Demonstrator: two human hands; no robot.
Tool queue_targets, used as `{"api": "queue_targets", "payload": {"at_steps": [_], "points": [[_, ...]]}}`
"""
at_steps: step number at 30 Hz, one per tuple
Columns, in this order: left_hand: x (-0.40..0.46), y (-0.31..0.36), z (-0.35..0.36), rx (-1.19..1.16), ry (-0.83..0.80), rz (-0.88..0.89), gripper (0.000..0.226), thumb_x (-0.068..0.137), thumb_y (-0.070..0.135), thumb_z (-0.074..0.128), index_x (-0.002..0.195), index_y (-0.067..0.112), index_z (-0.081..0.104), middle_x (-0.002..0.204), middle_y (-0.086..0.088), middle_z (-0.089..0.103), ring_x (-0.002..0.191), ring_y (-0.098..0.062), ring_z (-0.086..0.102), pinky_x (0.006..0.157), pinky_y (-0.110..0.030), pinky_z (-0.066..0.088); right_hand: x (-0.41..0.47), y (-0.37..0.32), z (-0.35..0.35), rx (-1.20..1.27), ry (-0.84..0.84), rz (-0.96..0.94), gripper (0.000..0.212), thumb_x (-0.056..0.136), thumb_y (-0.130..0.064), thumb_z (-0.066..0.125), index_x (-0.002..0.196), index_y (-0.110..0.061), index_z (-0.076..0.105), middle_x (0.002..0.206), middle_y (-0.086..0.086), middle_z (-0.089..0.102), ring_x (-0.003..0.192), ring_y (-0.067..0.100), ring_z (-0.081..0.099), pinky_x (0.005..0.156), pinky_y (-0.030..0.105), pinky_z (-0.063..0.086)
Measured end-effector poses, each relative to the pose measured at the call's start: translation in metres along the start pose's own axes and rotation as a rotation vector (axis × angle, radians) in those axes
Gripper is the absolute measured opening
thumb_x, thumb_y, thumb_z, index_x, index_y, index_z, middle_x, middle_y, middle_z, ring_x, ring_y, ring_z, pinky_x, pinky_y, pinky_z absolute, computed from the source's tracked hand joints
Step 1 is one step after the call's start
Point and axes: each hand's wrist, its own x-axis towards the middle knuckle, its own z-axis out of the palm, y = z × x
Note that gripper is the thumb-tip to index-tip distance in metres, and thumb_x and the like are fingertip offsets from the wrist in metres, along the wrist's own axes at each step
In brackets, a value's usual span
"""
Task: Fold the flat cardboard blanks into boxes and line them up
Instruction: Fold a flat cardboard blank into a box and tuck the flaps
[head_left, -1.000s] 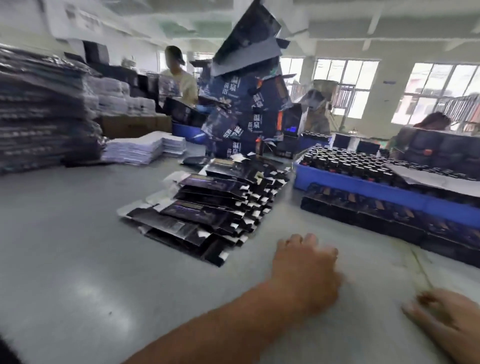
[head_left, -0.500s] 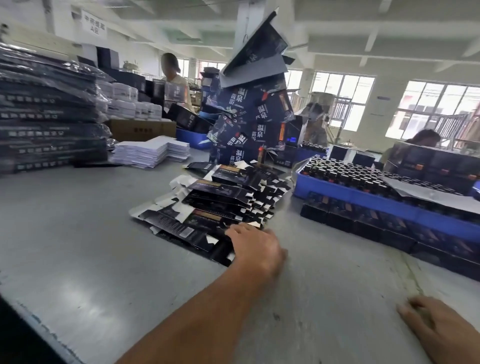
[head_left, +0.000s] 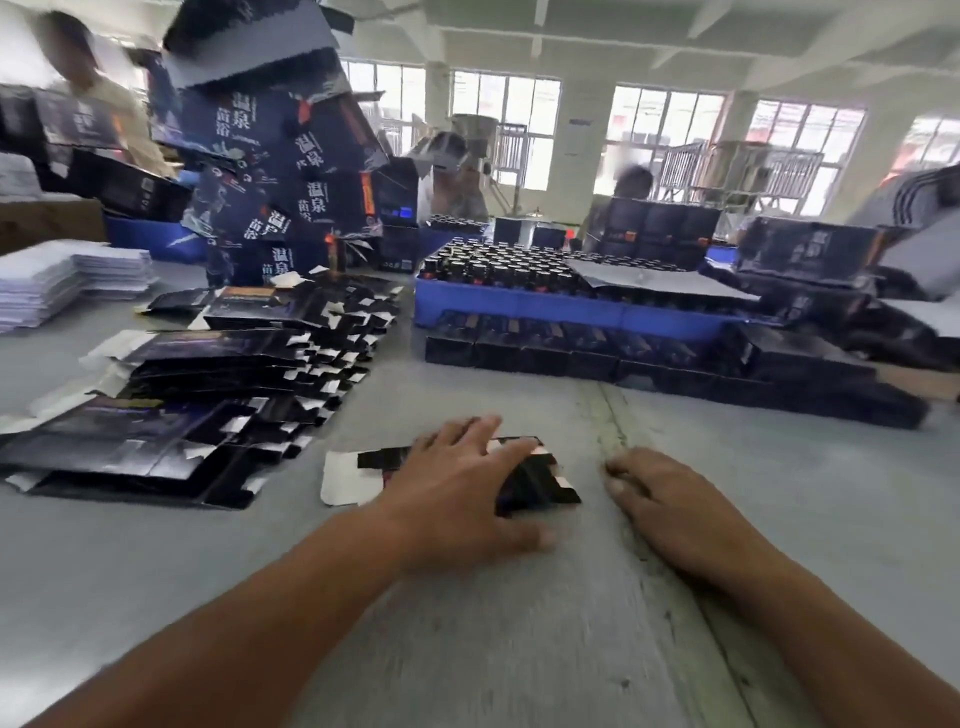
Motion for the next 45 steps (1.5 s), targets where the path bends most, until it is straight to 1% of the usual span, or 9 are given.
{"api": "queue_targets", "payload": {"at_steps": [2, 5, 13, 20, 24, 31, 36, 41, 45], "points": [[0.004, -0.015, -0.003, -0.026, -0.042, -0.106, 0.112, 0.062, 0.098, 0.043, 0.153, 0.047, 0.002, 0.168, -0.002, 0.005, 0.154, -0.023, 0.002, 0.121, -0.047, 0.005, 0.0, 0.0, -0.002, 0.003, -0.015, -0.012, 0.036, 0.106, -0.032, 0.043, 0.139, -0.023, 0.055, 0.138, -0.006, 0.056, 0.124, 0.011, 0.049, 0.106, 0.026, 0.035], [0.004, -0.026, -0.006, -0.088, -0.078, -0.191, 0.124, 0.051, 0.105, 0.038, 0.155, 0.044, 0.008, 0.162, 0.0, 0.028, 0.148, -0.023, 0.025, 0.12, -0.046, 0.019, -0.001, 0.001, -0.004, 0.018, -0.028, -0.007, 0.034, 0.106, -0.031, 0.044, 0.137, -0.024, 0.056, 0.136, -0.006, 0.056, 0.121, 0.011, 0.05, 0.105, 0.028, 0.038], [0.006, -0.018, -0.009, -0.113, -0.014, -0.12, 0.111, 0.062, 0.089, 0.06, 0.153, 0.045, 0.016, 0.145, 0.004, 0.046, 0.122, -0.016, 0.048, 0.102, -0.037, 0.045, -0.001, 0.004, -0.003, 0.202, 0.085, 0.062, 0.029, 0.103, -0.029, 0.05, 0.13, -0.026, 0.062, 0.112, -0.012, 0.061, 0.093, -0.002, 0.053, 0.075, 0.012, 0.036], [0.004, -0.02, -0.007, -0.013, -0.094, -0.135, 0.113, 0.061, 0.1, 0.037, 0.155, 0.042, 0.017, 0.162, 0.001, 0.028, 0.146, -0.022, 0.029, 0.119, -0.045, 0.025, -0.003, 0.003, -0.004, 0.238, 0.104, 0.061, 0.029, 0.103, -0.027, 0.053, 0.13, -0.022, 0.062, 0.108, -0.014, 0.059, 0.099, 0.003, 0.056, 0.084, 0.016, 0.041], [0.003, -0.023, -0.008, -0.002, -0.07, -0.126, 0.119, 0.053, 0.107, 0.026, 0.152, 0.041, 0.023, 0.146, 0.011, 0.048, 0.125, -0.014, 0.05, 0.102, -0.037, 0.044, -0.004, 0.002, -0.005, 0.254, 0.111, 0.055, 0.028, 0.102, -0.027, 0.054, 0.129, -0.022, 0.062, 0.104, -0.014, 0.059, 0.09, -0.005, 0.053, 0.073, 0.006, 0.036], [0.005, -0.017, -0.014, 0.16, 0.097, -0.037, 0.094, 0.073, 0.094, 0.004, 0.14, 0.041, 0.043, 0.114, 0.012, 0.065, 0.085, -0.008, 0.057, 0.07, -0.03, 0.05, -0.006, -0.003, -0.008, 0.35, 0.2, 0.063, 0.021, 0.1, -0.025, 0.059, 0.119, -0.022, 0.068, 0.099, -0.012, 0.066, 0.086, -0.007, 0.058, 0.067, 0.005, 0.04], [-0.002, -0.002, -0.016, 0.085, 0.118, 0.052, 0.102, 0.066, 0.099, 0.005, 0.146, 0.043, 0.034, 0.122, 0.016, 0.063, 0.091, -0.006, 0.055, 0.074, -0.028, 0.046, -0.007, -0.008, -0.01, 0.69, 0.195, 0.132, 0.009, 0.1, -0.023, 0.06, 0.105, -0.027, 0.066, 0.094, -0.005, 0.071, 0.08, 0.008, 0.072, 0.066, 0.021, 0.059], [-0.006, 0.011, -0.021, 0.048, 0.171, 0.118, 0.102, 0.066, 0.099, 0.014, 0.152, 0.045, 0.018, 0.133, 0.016, 0.052, 0.098, -0.002, 0.046, 0.08, -0.026, 0.042, -0.008, -0.012, -0.013, 1.001, 0.128, 0.207, 0.007, 0.098, -0.018, 0.062, 0.104, -0.019, 0.065, 0.094, 0.006, 0.076, 0.078, 0.016, 0.076, 0.06, 0.024, 0.057], [-0.007, 0.012, -0.022, 0.109, 0.253, 0.133, 0.111, 0.062, 0.102, 0.014, 0.155, 0.041, 0.014, 0.145, 0.014, 0.045, 0.121, -0.008, 0.048, 0.098, -0.031, 0.042, -0.01, -0.012, -0.017, 1.034, 0.099, 0.183, 0.011, 0.093, -0.015, 0.069, 0.1, -0.01, 0.063, 0.093, 0.014, 0.076, 0.083, 0.026, 0.076, 0.068, 0.039, 0.063]]}}
